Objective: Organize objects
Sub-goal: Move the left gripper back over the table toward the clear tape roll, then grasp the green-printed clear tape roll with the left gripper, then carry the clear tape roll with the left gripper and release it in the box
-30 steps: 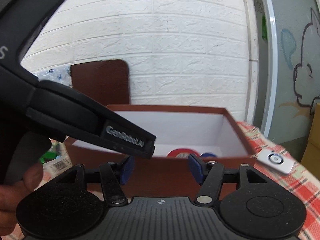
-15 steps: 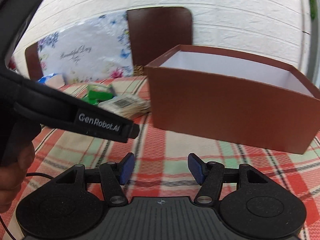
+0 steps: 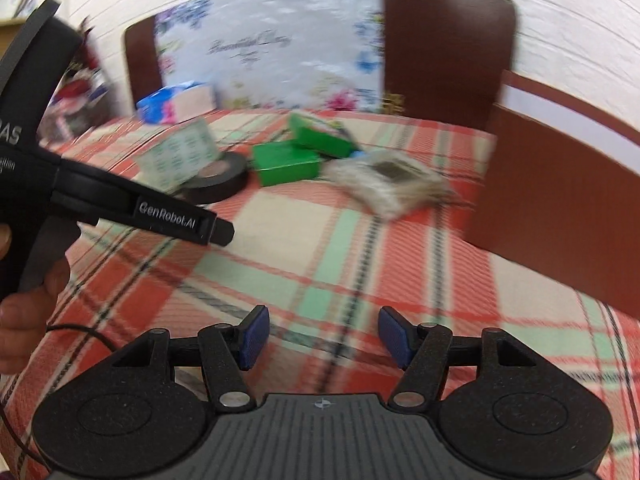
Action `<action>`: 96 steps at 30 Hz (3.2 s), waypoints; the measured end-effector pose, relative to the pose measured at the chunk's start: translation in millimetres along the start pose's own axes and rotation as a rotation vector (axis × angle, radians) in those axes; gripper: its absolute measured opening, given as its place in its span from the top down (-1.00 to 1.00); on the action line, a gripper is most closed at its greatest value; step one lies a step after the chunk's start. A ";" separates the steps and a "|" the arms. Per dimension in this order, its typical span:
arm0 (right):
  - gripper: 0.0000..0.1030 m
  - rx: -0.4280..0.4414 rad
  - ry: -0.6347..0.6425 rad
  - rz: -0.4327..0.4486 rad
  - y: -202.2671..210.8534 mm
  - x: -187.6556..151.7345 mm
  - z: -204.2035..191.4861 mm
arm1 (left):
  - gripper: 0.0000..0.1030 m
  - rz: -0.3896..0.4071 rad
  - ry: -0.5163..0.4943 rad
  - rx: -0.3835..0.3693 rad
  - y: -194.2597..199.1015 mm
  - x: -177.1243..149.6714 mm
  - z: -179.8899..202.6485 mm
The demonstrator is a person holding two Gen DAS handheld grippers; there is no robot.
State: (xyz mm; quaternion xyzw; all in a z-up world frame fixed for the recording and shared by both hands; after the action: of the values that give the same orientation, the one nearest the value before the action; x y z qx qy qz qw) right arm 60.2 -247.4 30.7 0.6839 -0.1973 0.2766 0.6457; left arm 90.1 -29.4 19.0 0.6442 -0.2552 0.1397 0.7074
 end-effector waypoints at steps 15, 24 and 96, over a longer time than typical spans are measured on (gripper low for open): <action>-0.20 0.075 0.212 -0.013 -23.7 34.4 -87.4 | -0.03 0.035 0.161 0.091 11.6 -16.5 -93.5; -0.24 0.098 0.215 -0.009 -43.3 55.5 -108.7 | -0.03 0.044 0.185 0.107 9.0 -15.1 -110.1; -0.62 -0.449 -0.145 0.418 49.7 66.6 131.9 | 0.60 0.230 -0.304 -0.375 40.8 145.0 207.7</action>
State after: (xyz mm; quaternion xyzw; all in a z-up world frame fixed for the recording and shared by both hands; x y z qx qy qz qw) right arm 96.5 -376.9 109.6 0.4867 -0.4352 0.3032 0.6941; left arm 151.5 -247.3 140.0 0.4824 -0.4516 0.0709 0.7472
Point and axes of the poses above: each gripper's, at about its wrist camera, not at the fingertips, and y roughly against the way its jaws point, z to its right, x to its top, the point moved 1 cm from there along -y, roughly the way its jaws point, and after that the axes turned 11 degrees about -z, right-handed, at the moved point
